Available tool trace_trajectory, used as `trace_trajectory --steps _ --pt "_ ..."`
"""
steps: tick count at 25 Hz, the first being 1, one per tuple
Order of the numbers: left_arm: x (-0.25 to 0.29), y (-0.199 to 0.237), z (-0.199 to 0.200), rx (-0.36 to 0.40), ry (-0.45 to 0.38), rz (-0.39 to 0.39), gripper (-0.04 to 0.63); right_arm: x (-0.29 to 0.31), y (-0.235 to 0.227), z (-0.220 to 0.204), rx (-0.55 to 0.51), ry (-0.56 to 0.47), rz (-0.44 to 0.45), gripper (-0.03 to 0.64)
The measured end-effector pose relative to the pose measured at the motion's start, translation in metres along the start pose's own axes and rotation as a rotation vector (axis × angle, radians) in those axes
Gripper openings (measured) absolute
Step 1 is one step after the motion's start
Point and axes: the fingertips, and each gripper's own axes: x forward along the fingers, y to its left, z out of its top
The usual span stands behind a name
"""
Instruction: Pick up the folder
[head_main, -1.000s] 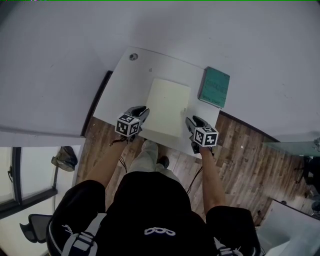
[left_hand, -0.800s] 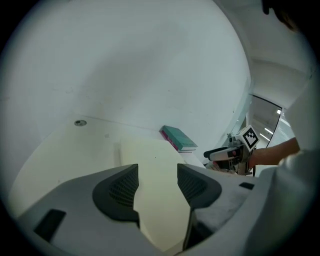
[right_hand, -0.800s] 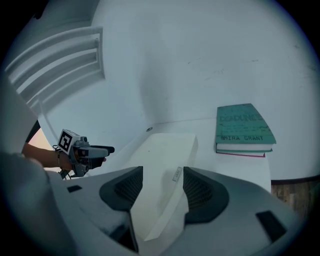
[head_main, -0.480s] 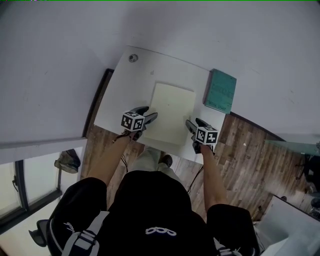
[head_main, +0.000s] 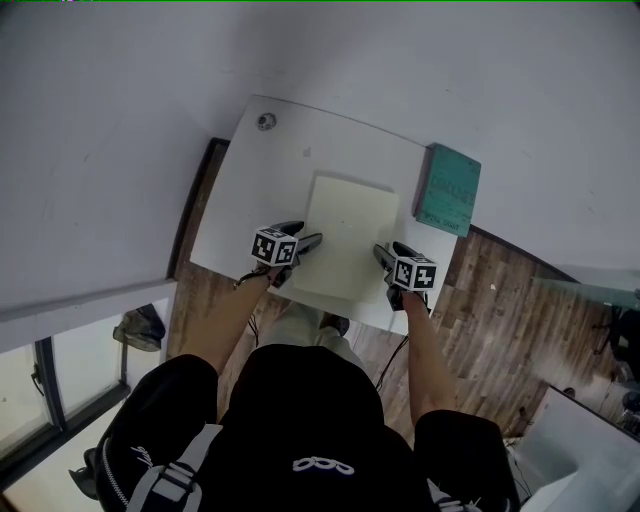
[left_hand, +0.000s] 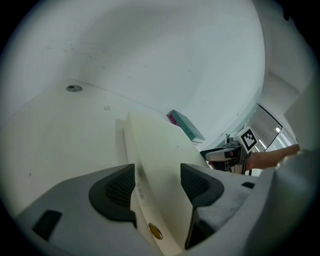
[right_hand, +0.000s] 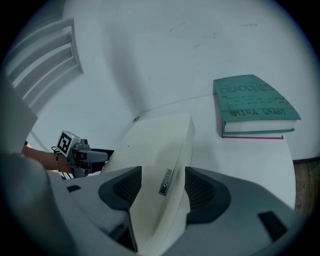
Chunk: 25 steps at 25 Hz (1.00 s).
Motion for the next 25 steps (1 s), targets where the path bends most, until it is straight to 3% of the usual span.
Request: trace_trajectory --steps 13,25 --pt "0.013 0.007 0.003 -0.027 0.053 -0.032 0.267 0.017 -0.006 -0.006 0.069 0.070 0.006 0.264" --pt "0.016 0.010 0.000 -0.066 0.045 -0.002 0.267 0.017 -0.007 -0.007 0.077 0.062 -0.035 0.262"
